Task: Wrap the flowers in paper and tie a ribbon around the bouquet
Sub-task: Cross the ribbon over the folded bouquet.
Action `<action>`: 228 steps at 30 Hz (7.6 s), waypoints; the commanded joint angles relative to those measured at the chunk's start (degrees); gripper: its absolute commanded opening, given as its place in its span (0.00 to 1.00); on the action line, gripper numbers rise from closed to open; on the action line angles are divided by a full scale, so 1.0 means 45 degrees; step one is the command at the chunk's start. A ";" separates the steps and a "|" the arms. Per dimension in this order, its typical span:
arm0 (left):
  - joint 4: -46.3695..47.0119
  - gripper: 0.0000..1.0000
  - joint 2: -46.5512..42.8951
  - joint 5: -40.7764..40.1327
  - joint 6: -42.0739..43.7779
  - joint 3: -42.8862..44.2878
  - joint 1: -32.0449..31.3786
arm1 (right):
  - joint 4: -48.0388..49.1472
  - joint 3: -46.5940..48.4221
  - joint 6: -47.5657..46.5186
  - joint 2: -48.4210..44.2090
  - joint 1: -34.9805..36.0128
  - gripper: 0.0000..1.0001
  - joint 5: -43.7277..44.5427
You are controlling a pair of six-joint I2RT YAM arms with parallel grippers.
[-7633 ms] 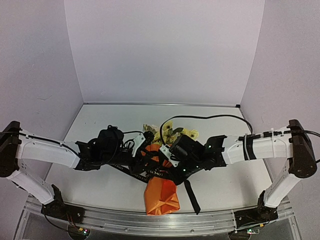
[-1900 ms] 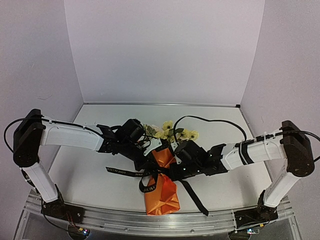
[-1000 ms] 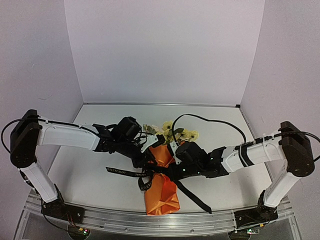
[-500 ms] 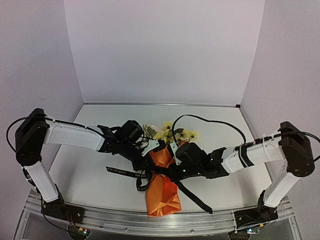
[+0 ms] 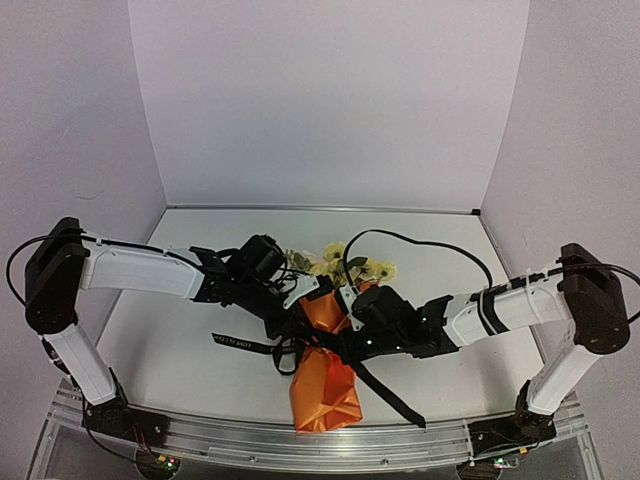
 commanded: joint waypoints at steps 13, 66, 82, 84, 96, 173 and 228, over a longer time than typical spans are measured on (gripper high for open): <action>0.0783 0.00 -0.0983 0.0856 -0.0565 0.0200 0.0124 | 0.1164 0.0146 -0.0706 -0.0302 0.0050 0.00 0.0228; -0.0037 0.34 0.0033 0.0665 -0.1033 0.1392 0.0370 | 0.7905 0.0704 -0.7324 0.2616 0.0041 0.00 0.3727; 0.0158 0.40 -0.1090 0.0944 -0.1425 0.1047 0.0667 | 0.7905 0.0640 -0.7836 0.2758 0.0037 0.00 0.3208; 0.0282 0.40 -0.1114 0.0664 -0.1669 0.1023 0.0816 | 0.7902 0.0578 -0.7903 0.2740 0.0030 0.00 0.3038; 0.0988 0.28 -0.1227 0.1304 -0.2363 0.0604 0.1491 | 0.7894 0.0763 -1.0338 0.3263 0.0021 0.00 0.2078; 0.1641 0.35 -0.0099 0.1770 -0.4800 -0.0533 0.3111 | 0.7888 0.0842 -1.1984 0.3263 -0.0039 0.00 0.1392; 0.1694 0.23 -0.0077 0.2708 -0.4784 -0.0429 0.2530 | 0.7910 0.1309 -1.1482 0.2750 -0.0054 0.00 0.1960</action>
